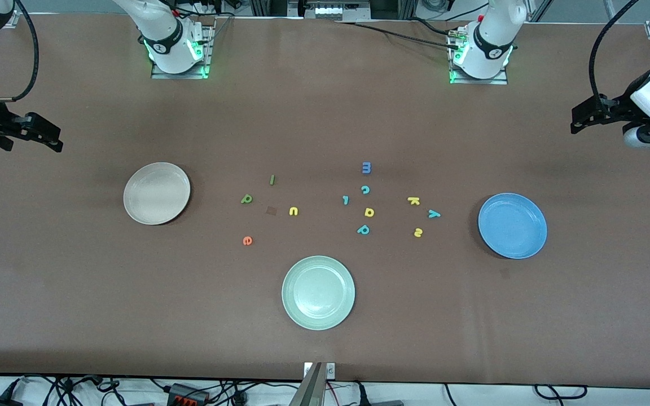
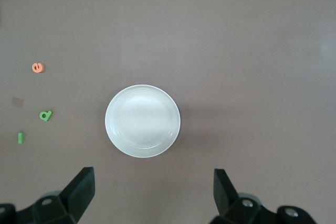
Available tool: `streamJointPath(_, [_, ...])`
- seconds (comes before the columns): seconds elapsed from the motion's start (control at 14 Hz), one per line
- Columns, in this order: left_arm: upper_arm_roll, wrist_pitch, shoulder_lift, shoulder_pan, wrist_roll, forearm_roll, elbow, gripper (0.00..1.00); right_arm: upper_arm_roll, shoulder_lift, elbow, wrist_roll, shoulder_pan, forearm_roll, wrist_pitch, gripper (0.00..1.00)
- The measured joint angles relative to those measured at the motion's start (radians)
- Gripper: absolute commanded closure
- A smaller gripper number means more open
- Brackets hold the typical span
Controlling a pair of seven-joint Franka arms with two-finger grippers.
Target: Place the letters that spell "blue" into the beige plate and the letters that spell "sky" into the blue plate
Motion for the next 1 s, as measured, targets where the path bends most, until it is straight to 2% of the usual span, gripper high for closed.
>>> streamJointPath(1.0, [-0.002,-0.017,0.000,0.000,0.000,-0.002,0.000,0.00,0.001,0.014,0.000,0.000,0.000,0.000,-0.028,0.00])
